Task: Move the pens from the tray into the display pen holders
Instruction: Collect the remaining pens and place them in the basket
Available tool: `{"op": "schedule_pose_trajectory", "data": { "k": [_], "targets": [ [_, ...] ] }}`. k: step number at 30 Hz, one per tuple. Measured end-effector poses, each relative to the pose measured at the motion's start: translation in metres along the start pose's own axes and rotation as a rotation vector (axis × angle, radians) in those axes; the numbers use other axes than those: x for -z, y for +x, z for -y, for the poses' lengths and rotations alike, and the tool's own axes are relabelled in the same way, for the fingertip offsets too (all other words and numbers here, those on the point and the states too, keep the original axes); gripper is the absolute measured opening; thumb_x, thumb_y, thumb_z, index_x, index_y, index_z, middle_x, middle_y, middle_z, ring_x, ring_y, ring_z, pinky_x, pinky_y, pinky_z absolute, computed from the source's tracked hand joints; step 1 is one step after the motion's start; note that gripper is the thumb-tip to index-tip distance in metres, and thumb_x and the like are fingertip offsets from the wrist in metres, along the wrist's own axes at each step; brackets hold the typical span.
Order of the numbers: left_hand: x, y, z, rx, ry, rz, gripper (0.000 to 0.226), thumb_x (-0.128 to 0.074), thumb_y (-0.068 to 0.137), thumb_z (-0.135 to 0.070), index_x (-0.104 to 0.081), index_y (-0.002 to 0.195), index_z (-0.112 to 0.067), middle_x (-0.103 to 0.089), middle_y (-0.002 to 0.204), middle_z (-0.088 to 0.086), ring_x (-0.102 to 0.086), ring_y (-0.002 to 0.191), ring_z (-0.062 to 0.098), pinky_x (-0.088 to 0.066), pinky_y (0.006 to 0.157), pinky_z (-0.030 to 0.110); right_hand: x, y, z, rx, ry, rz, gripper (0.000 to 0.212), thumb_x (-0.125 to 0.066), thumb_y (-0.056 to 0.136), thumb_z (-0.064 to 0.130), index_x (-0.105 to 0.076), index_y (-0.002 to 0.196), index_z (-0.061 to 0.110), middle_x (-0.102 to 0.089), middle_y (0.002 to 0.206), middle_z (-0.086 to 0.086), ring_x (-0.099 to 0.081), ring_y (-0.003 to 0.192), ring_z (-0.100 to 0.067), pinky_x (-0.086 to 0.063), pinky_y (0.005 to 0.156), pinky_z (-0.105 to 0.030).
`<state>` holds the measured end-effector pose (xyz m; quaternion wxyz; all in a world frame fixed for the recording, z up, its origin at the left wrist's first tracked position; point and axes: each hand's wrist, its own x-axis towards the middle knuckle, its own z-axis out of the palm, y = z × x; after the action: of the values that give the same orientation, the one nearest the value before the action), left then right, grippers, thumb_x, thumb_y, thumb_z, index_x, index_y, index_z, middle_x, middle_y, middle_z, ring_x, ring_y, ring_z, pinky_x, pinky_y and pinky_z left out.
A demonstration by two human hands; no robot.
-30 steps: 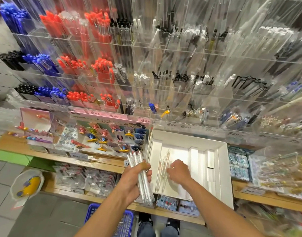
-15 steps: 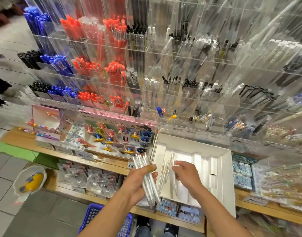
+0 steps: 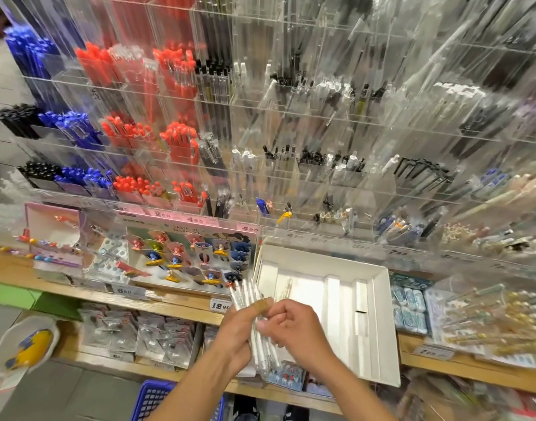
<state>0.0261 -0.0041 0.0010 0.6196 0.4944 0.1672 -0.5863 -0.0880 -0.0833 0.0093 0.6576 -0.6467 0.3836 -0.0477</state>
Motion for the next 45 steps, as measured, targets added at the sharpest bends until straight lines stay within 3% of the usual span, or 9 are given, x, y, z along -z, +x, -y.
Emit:
{"op": "schedule_pose_trajectory", "data": {
  "k": [5, 9, 16, 19, 24, 30, 36, 40, 45],
  "targets": [
    [0.010, -0.002, -0.015, -0.023, 0.017, -0.034, 0.051, -0.077, 0.060, -0.002, -0.060, 0.107, 0.008, -0.058, 0.066, 0.014, -0.057, 0.052, 0.020, -0.054, 0.051, 0.028, 0.022, 0.064, -0.044, -0.315, -0.055, -0.282, 0.005, -0.067, 0.086, 0.018, -0.064, 0.090, 0.016, -0.069, 0.085, -0.005, -0.067, 0.068, -0.017, -0.047, 0.057, -0.025],
    [0.020, -0.004, -0.014, 0.010, 0.000, -0.023, 0.034, -0.073, 0.073, 0.002, -0.060, 0.104, 0.007, -0.057, 0.068, 0.013, -0.056, 0.054, 0.019, -0.053, 0.050, 0.026, 0.015, 0.110, -0.081, -0.401, -0.484, -0.321, 0.009, -0.058, 0.087, 0.018, -0.050, 0.085, 0.016, -0.056, 0.083, -0.003, -0.057, 0.082, -0.027, -0.036, 0.067, -0.025],
    [0.032, -0.004, -0.008, 0.025, -0.019, -0.036, 0.052, -0.078, 0.066, -0.005, -0.061, 0.114, 0.009, -0.062, 0.075, 0.014, -0.062, 0.061, 0.019, -0.056, 0.055, 0.027, 0.013, 0.128, -0.081, -0.480, -0.603, -0.337, 0.022, -0.066, 0.083, 0.023, -0.058, 0.094, 0.006, -0.065, 0.090, -0.009, -0.065, 0.086, -0.030, -0.045, 0.065, -0.026],
    [0.030, -0.003, -0.006, 0.014, -0.020, -0.085, 0.066, -0.081, 0.062, -0.006, -0.059, 0.122, 0.012, -0.065, 0.081, 0.016, -0.066, 0.067, 0.022, -0.057, 0.056, 0.030, 0.027, 0.105, -0.070, -0.389, -0.446, -0.333, 0.014, -0.062, 0.082, 0.022, -0.058, 0.077, 0.010, -0.060, 0.072, -0.005, -0.057, 0.063, -0.020, -0.038, 0.059, -0.024],
    [0.017, -0.002, -0.010, -0.019, 0.001, -0.051, 0.067, -0.083, 0.063, -0.013, -0.061, 0.122, 0.010, -0.068, 0.083, 0.014, -0.066, 0.072, 0.024, -0.059, 0.065, 0.038, 0.030, 0.041, -0.021, -0.164, -0.017, -0.160, 0.016, -0.065, 0.084, 0.019, -0.065, 0.099, 0.023, -0.069, 0.076, 0.001, -0.063, 0.058, -0.008, -0.050, 0.057, -0.020],
    [-0.008, -0.014, -0.013, -0.028, 0.001, 0.034, 0.053, -0.080, 0.074, -0.008, -0.046, 0.113, -0.002, -0.074, 0.089, 0.026, -0.074, 0.084, 0.038, -0.061, 0.058, 0.043, -0.006, 0.002, 0.013, -0.028, -0.025, -0.057, 0.014, -0.074, 0.083, 0.021, -0.065, 0.093, 0.022, -0.069, 0.074, 0.001, -0.064, 0.060, -0.006, -0.051, 0.060, -0.019],
    [-0.010, -0.009, -0.014, -0.024, 0.024, 0.076, 0.064, -0.076, 0.072, -0.001, -0.047, 0.127, 0.015, -0.068, 0.100, 0.036, -0.072, 0.082, 0.041, -0.059, 0.058, 0.042, 0.006, 0.005, 0.013, -0.009, 0.034, 0.013, 0.024, -0.083, 0.075, 0.024, -0.067, 0.089, 0.013, -0.071, 0.074, -0.006, -0.067, 0.061, -0.015, -0.051, 0.057, -0.020],
    [-0.001, -0.002, -0.014, -0.066, 0.028, 0.012, 0.045, -0.077, 0.071, 0.000, -0.059, 0.112, 0.005, -0.066, 0.076, 0.017, -0.066, 0.065, 0.023, -0.057, 0.059, 0.032, 0.029, 0.034, -0.014, -0.123, 0.098, -0.063, 0.011, -0.072, 0.087, 0.023, -0.068, 0.092, 0.014, -0.072, 0.080, -0.010, -0.066, 0.060, -0.017, -0.051, 0.056, -0.024],
    [0.013, 0.001, -0.017, -0.052, 0.016, -0.044, 0.024, -0.070, 0.082, 0.003, -0.063, 0.105, 0.005, -0.065, 0.072, 0.010, -0.064, 0.061, 0.017, -0.055, 0.057, 0.026, 0.021, 0.084, -0.075, -0.383, -0.386, -0.169, 0.011, -0.064, 0.085, 0.020, -0.054, 0.085, 0.016, -0.058, 0.079, 0.000, -0.061, 0.072, -0.019, -0.046, 0.063, -0.028]
  ]
}}
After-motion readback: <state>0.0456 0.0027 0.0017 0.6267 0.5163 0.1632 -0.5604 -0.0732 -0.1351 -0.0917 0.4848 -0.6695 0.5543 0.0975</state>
